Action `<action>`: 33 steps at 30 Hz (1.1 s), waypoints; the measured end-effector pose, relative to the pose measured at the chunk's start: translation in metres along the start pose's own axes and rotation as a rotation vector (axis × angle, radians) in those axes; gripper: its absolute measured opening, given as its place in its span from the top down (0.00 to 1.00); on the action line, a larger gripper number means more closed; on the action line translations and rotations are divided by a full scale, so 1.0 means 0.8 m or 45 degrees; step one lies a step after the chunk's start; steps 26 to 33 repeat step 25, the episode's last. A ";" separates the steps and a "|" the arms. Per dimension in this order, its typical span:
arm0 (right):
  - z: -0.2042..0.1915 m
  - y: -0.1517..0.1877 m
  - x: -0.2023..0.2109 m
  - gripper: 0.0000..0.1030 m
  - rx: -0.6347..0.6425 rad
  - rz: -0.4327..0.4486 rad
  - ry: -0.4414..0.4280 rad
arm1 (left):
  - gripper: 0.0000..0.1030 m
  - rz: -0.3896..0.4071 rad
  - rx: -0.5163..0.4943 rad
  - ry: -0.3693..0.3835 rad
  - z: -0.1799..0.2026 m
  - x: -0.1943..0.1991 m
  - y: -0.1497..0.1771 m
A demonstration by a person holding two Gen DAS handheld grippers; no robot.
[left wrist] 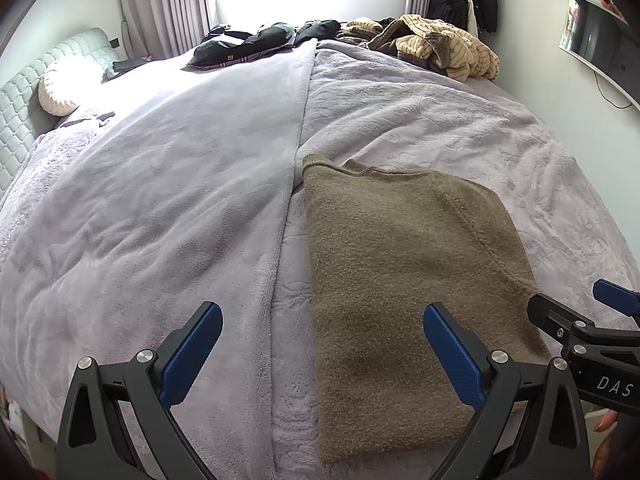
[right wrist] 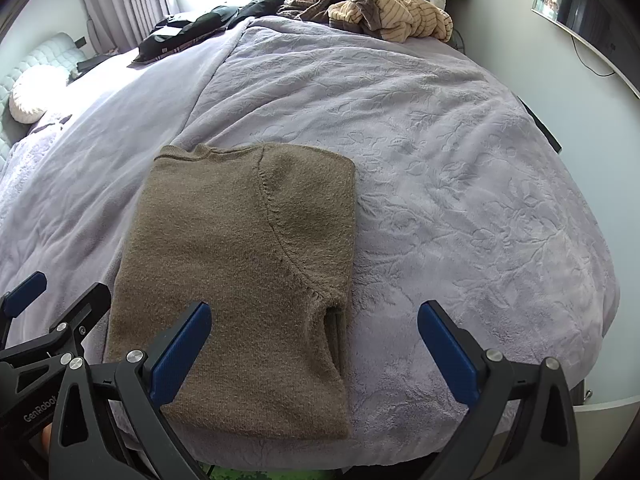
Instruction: Fold small clothes
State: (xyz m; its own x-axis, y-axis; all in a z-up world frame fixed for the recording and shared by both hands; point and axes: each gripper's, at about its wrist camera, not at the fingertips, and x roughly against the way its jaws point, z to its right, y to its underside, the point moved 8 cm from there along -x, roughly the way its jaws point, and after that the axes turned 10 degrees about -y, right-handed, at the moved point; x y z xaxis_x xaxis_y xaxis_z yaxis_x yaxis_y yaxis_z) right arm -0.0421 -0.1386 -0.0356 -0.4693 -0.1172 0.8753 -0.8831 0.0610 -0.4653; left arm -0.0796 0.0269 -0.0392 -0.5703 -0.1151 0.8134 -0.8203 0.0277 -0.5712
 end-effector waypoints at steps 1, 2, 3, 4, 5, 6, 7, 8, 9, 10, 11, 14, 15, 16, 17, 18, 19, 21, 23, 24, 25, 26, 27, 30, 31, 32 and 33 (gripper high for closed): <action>0.000 0.000 0.000 0.00 0.001 -0.001 0.000 | 0.02 0.000 0.001 0.000 0.000 0.000 0.000; 0.000 0.001 -0.001 0.00 0.001 -0.001 0.000 | 0.02 -0.001 0.002 0.001 -0.002 -0.001 0.000; 0.000 0.001 -0.001 0.00 0.002 -0.002 0.000 | 0.02 0.000 0.001 0.000 -0.001 0.000 0.000; 0.000 0.002 -0.001 0.00 0.002 -0.003 0.001 | 0.02 0.003 0.001 -0.006 -0.003 0.000 0.000; -0.001 0.002 -0.001 0.00 0.004 -0.003 0.001 | 0.02 0.009 -0.002 -0.014 -0.003 0.000 -0.001; -0.001 0.002 -0.001 0.00 0.002 -0.002 0.000 | 0.02 0.014 -0.004 -0.017 -0.001 -0.001 0.000; -0.001 0.002 -0.001 0.00 0.003 -0.003 0.001 | 0.02 0.019 -0.005 -0.016 -0.001 0.000 0.000; -0.001 0.002 -0.002 0.00 0.003 -0.003 0.002 | 0.02 0.021 -0.003 -0.009 -0.003 0.000 0.000; -0.001 0.002 -0.003 0.00 0.005 -0.005 0.002 | 0.02 0.021 0.002 -0.006 -0.003 0.000 0.000; -0.001 0.003 -0.003 0.00 0.005 -0.005 0.001 | 0.02 0.022 0.004 -0.004 -0.002 0.001 0.001; -0.002 0.003 -0.003 0.00 0.006 -0.005 0.001 | 0.02 0.022 0.009 -0.001 -0.003 0.000 0.000; -0.002 0.003 -0.004 0.00 0.007 -0.007 0.001 | 0.02 0.022 0.022 0.015 -0.005 0.000 0.000; -0.002 0.002 -0.004 0.00 0.009 -0.009 0.002 | 0.02 0.023 0.025 0.022 -0.004 0.001 0.000; -0.002 0.002 -0.005 0.00 0.009 -0.010 0.001 | 0.02 0.027 0.028 0.026 -0.003 0.002 0.000; -0.003 0.002 -0.005 0.00 0.009 -0.010 0.001 | 0.02 0.033 0.030 0.030 -0.003 0.003 -0.001; -0.002 0.001 -0.006 0.00 0.008 -0.012 0.002 | 0.02 0.038 0.028 0.031 -0.002 0.004 -0.001; -0.002 0.001 -0.007 0.00 0.008 -0.014 0.001 | 0.02 0.042 0.023 0.031 -0.001 0.004 -0.001; -0.002 0.001 -0.007 0.00 0.007 -0.016 0.000 | 0.02 0.051 0.010 0.027 0.000 0.005 -0.002; -0.002 0.001 -0.007 0.00 0.007 -0.015 -0.001 | 0.02 0.048 0.008 0.014 0.001 0.005 -0.002; -0.002 0.001 -0.007 0.00 0.007 -0.014 -0.001 | 0.02 0.044 0.010 0.017 0.001 0.005 -0.001; -0.002 0.000 -0.007 0.00 0.008 -0.014 0.001 | 0.02 0.038 0.014 0.022 0.001 0.004 -0.001; -0.002 0.000 -0.007 0.00 0.008 -0.014 0.001 | 0.02 0.038 0.014 0.022 0.001 0.004 -0.001; -0.002 0.000 -0.007 0.00 0.008 -0.014 0.001 | 0.02 0.038 0.014 0.022 0.001 0.004 -0.001; -0.002 0.000 -0.007 0.00 0.008 -0.014 0.001 | 0.02 0.038 0.014 0.022 0.001 0.004 -0.001; -0.002 0.000 -0.007 0.00 0.008 -0.014 0.001 | 0.02 0.038 0.014 0.022 0.001 0.004 -0.001; -0.002 0.000 -0.007 0.00 0.008 -0.014 0.001 | 0.02 0.038 0.014 0.022 0.001 0.004 -0.001; -0.002 0.000 -0.007 0.00 0.008 -0.014 0.001 | 0.02 0.038 0.014 0.022 0.001 0.004 -0.001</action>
